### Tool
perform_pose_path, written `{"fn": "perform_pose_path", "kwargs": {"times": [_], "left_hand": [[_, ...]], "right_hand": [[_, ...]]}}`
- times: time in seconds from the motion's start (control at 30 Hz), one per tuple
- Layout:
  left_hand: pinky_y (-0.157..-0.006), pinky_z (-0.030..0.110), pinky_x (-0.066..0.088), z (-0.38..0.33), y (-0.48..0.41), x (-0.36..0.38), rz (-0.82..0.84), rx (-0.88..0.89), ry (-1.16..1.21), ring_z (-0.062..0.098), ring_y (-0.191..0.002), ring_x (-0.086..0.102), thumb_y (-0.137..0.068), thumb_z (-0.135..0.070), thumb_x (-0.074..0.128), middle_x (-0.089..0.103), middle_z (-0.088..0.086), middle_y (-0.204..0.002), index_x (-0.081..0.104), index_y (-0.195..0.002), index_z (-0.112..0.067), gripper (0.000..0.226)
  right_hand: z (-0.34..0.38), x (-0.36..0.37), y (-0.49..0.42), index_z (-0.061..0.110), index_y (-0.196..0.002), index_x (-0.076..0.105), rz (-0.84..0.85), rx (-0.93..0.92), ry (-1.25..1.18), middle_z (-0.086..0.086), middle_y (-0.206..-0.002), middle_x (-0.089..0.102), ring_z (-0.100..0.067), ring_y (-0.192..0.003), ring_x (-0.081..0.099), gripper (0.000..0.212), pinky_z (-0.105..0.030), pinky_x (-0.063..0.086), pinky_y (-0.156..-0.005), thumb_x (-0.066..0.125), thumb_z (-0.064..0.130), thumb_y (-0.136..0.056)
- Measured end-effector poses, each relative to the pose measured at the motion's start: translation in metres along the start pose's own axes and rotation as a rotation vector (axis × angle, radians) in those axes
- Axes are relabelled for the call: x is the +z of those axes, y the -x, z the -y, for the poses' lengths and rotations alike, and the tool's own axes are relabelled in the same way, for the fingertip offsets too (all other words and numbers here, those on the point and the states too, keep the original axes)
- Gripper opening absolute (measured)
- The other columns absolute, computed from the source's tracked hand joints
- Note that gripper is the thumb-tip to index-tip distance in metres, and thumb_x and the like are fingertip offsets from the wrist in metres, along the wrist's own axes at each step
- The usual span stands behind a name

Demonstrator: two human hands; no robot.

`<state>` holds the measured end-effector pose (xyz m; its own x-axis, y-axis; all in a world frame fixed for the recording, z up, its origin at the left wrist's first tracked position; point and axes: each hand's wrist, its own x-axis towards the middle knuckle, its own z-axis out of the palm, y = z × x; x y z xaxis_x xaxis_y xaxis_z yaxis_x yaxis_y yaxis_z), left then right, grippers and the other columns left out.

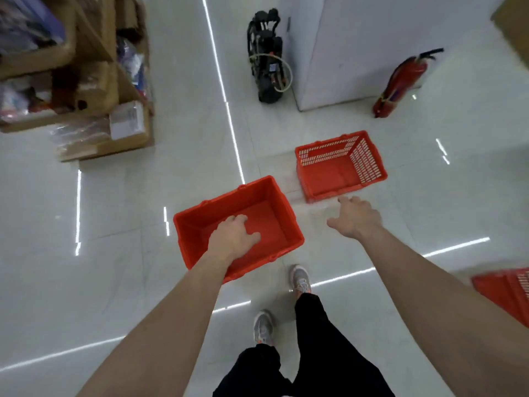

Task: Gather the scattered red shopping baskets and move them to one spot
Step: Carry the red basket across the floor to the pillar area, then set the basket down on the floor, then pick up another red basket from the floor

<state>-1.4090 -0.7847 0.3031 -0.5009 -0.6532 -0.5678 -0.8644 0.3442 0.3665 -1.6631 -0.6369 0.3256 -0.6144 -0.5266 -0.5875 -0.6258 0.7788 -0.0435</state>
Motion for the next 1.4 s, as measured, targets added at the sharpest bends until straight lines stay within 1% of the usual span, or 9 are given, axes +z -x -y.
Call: {"fn": "perform_pose_path", "kwargs": {"times": [0.2, 0.3, 0.37, 0.47, 0.63, 0.8, 1.07, 1.27, 1.4], "left_hand": [[-0.096, 0.047, 0.047, -0.132, 0.034, -0.009, 0.038, 0.332, -0.298, 0.031, -0.121, 0.053, -0.082, -0.059, 0.058, 0.053, 0.008, -0.138, 0.047, -0.14, -0.02, 0.071], [-0.098, 0.045, 0.046, -0.205, 0.056, 0.009, 0.102, 0.481, -0.4, 0.029, -0.122, 0.052, -0.082, -0.057, 0.059, 0.052, 0.008, -0.14, 0.044, -0.143, -0.02, 0.072], [-0.098, 0.045, 0.045, -0.254, 0.074, 0.029, 0.131, 0.586, -0.465, 0.03, -0.12, 0.052, -0.083, -0.057, 0.059, 0.052, 0.008, -0.138, 0.042, -0.144, -0.02, 0.074], [-0.1, 0.045, 0.044, -0.329, 0.105, 0.069, 0.165, 0.728, -0.535, 0.03, -0.124, 0.05, -0.083, -0.056, 0.061, 0.051, 0.009, -0.14, 0.042, -0.146, -0.019, 0.076], [-0.105, 0.044, 0.041, -0.447, 0.163, 0.153, 0.232, 0.939, -0.61, 0.027, -0.132, 0.046, -0.082, -0.053, 0.063, 0.047, 0.008, -0.147, 0.04, -0.149, -0.017, 0.079], [-0.102, 0.042, 0.042, -0.553, 0.211, 0.242, 0.304, 1.004, -0.603, 0.026, -0.131, 0.046, -0.084, -0.049, 0.065, 0.045, 0.007, -0.147, 0.038, -0.149, -0.016, 0.078], [-0.103, 0.04, 0.042, -0.678, 0.249, 0.335, 0.333, 1.009, -0.656, 0.025, -0.13, 0.049, -0.084, -0.048, 0.065, 0.048, 0.009, -0.145, 0.039, -0.148, -0.014, 0.077], [-0.101, 0.041, 0.044, -0.762, 0.233, 0.406, 0.375, 1.007, -0.676, 0.026, -0.125, 0.053, -0.085, -0.049, 0.066, 0.05, 0.011, -0.144, 0.041, -0.147, -0.013, 0.076], [-0.1, 0.041, 0.045, -0.825, 0.196, 0.464, 0.406, 0.985, -0.685, 0.026, -0.125, 0.053, -0.083, -0.052, 0.066, 0.051, 0.01, -0.144, 0.042, -0.147, -0.014, 0.078]], "right_hand": [[-0.134, 0.005, 0.117, 0.018, -0.147, 0.04, -0.032, 0.361, -0.144, -0.011, -0.145, 0.044, -0.033, -0.133, 0.041, 0.079, -0.047, 0.038, -0.101, 0.063, 0.059, -0.083], [-0.205, 0.009, 0.172, 0.017, -0.143, 0.042, -0.069, 0.523, -0.271, -0.011, -0.144, 0.045, -0.033, -0.133, 0.042, 0.076, -0.047, 0.04, -0.101, 0.064, 0.057, -0.082], [-0.249, 0.014, 0.205, 0.016, -0.14, 0.044, -0.115, 0.624, -0.343, -0.012, -0.145, 0.044, -0.033, -0.133, 0.042, 0.075, -0.047, 0.04, -0.102, 0.065, 0.057, -0.081], [-0.311, 0.026, 0.252, 0.015, -0.148, 0.036, -0.188, 0.76, -0.434, -0.013, -0.146, 0.044, -0.034, -0.131, 0.045, 0.088, -0.046, 0.039, -0.099, 0.067, 0.06, -0.079], [-0.416, 0.061, 0.318, 0.019, -0.14, 0.046, -0.218, 0.932, -0.586, -0.011, -0.145, 0.046, -0.034, -0.133, 0.043, 0.076, -0.046, 0.037, -0.102, 0.066, 0.06, -0.079], [-0.526, 0.1, 0.361, 0.019, -0.136, 0.048, -0.249, 1.044, -0.81, -0.011, -0.137, 0.047, -0.034, -0.126, 0.045, 0.071, -0.047, 0.042, -0.096, 0.065, 0.056, -0.078], [-0.67, 0.131, 0.394, 0.017, -0.139, 0.045, -0.23, 1.112, -0.936, -0.011, -0.136, 0.047, -0.033, -0.126, 0.045, 0.073, -0.045, 0.041, -0.095, 0.06, 0.061, -0.082], [-0.763, 0.146, 0.374, 0.015, -0.14, 0.045, -0.18, 1.15, -0.988, -0.012, -0.139, 0.045, -0.034, -0.126, 0.045, 0.074, -0.045, 0.04, -0.092, 0.059, 0.058, -0.081], [-0.831, 0.158, 0.339, 0.016, -0.144, 0.042, -0.122, 1.174, -1.026, -0.012, -0.141, 0.045, -0.034, -0.127, 0.045, 0.084, -0.044, 0.041, -0.091, 0.058, 0.067, -0.078]]}}
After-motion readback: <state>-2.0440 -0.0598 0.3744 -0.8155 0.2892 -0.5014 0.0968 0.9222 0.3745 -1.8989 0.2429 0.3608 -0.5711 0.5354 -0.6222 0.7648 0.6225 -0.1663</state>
